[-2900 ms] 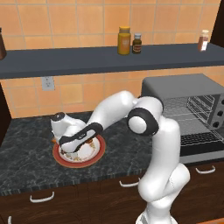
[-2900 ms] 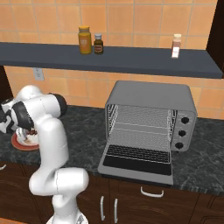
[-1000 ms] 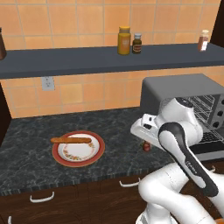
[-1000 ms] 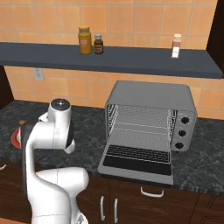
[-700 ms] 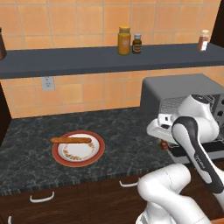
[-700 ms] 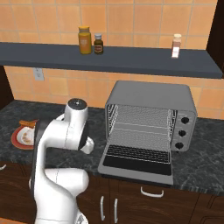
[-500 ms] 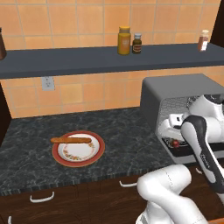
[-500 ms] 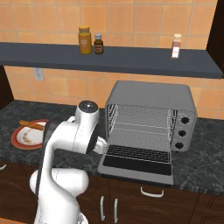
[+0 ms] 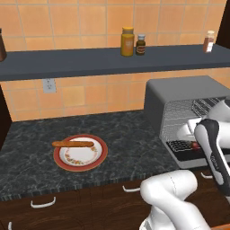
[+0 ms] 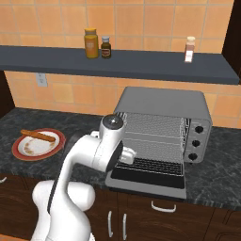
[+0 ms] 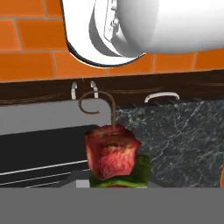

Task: Pick up the kebab skewer and baguette bread, and place them inside the toaster oven. Close the toaster oven door and start by setting the timer.

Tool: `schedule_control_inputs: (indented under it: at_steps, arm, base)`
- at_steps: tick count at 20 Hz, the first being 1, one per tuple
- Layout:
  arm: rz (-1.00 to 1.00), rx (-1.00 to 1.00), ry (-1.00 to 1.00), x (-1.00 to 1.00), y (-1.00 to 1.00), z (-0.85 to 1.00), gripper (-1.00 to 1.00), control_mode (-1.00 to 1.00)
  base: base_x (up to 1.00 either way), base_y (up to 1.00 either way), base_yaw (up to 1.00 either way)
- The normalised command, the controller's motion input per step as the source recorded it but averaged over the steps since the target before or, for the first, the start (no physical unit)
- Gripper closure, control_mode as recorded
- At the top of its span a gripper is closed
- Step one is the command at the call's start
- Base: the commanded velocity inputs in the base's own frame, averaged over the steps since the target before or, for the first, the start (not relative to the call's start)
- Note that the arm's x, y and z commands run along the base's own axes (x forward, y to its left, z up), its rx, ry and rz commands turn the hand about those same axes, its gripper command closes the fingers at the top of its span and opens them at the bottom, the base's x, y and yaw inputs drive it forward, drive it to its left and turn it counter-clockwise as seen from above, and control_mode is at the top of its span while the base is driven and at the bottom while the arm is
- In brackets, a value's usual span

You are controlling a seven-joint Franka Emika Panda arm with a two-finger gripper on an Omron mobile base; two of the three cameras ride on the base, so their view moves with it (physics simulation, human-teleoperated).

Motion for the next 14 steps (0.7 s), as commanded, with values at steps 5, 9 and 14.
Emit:
schedule_control_inputs:
  at_steps: [5, 9, 14]
  arm:
    - [0.00, 0.00, 0.00, 0.36, -0.32, 0.00, 1.00, -1.00]
    - [0.03, -0.03, 0.00, 0.11, -0.54, -0.06, 1.00, -1.00]
    - [0.04, -0.03, 0.00, 0.00, -0.07, -0.22, 1.00, -1.00]
  base:
    - [0.00, 0.00, 0.00]
    - [0.00, 0.00, 0.00]
    - [0.00, 0.00, 0.00]
